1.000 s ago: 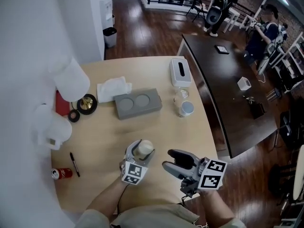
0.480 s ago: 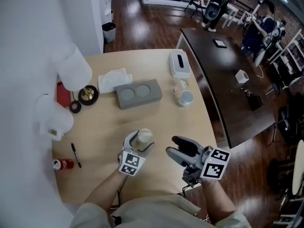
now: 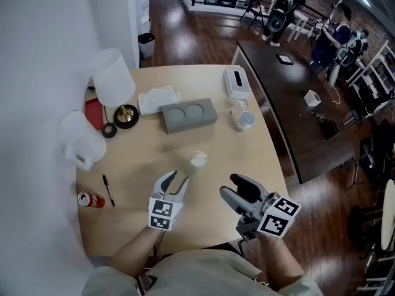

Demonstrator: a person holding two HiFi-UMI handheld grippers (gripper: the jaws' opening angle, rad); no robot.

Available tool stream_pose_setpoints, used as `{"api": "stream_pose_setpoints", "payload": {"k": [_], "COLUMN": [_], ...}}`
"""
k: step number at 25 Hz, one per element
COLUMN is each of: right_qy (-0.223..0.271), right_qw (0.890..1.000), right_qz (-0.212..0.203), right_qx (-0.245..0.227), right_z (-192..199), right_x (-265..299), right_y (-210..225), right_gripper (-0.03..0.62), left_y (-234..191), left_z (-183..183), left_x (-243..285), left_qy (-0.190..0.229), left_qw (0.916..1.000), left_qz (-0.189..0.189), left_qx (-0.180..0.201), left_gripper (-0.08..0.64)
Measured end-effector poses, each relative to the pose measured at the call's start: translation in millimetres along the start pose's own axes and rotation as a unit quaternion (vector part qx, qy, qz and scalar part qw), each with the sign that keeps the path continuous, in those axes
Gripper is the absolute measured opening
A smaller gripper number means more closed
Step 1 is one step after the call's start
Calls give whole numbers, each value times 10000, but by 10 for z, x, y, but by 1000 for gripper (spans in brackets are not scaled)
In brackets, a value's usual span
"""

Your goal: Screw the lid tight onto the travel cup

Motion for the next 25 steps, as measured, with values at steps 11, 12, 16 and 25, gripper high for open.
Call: {"api": "stream_pose_setpoints", "payload": {"k": [11, 12, 16, 25], "right_qy": [719, 748, 801, 901], "right_qw": [9848, 9832, 9783, 9760], "right_qz": [1001, 1029, 1019, 1133], "right_qx": [-1227, -1310, -1615, -1629], "right_z": [381, 448, 755, 1333], "right_x": [-483, -574, -979, -1790], "right_y": [-606, -643, -807, -1121], "right_gripper": [2, 2, 2, 2], "left_y": [728, 855, 1463, 2680], "left_z": [-386, -390, -373, -63], "left_x": [-1485, -1570, -1854, -2380], "left_qy": [723, 759, 936, 995], "left_qw": [9916, 9904, 9853, 9778], "left_qz": [-898, -1005, -1361, -1823], "left_qx": [-592, -573, -428, -292], "left_gripper": [5, 5, 5, 5]}}
Point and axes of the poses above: the fingertips, and each gripper's own axes: x forward along the fingers, y to its right, z out of its underside, the point moved 9 cm from there along -x, backward along the fingers, and after that the axes turned 12 degrees about -y, right-handed, at the moved point
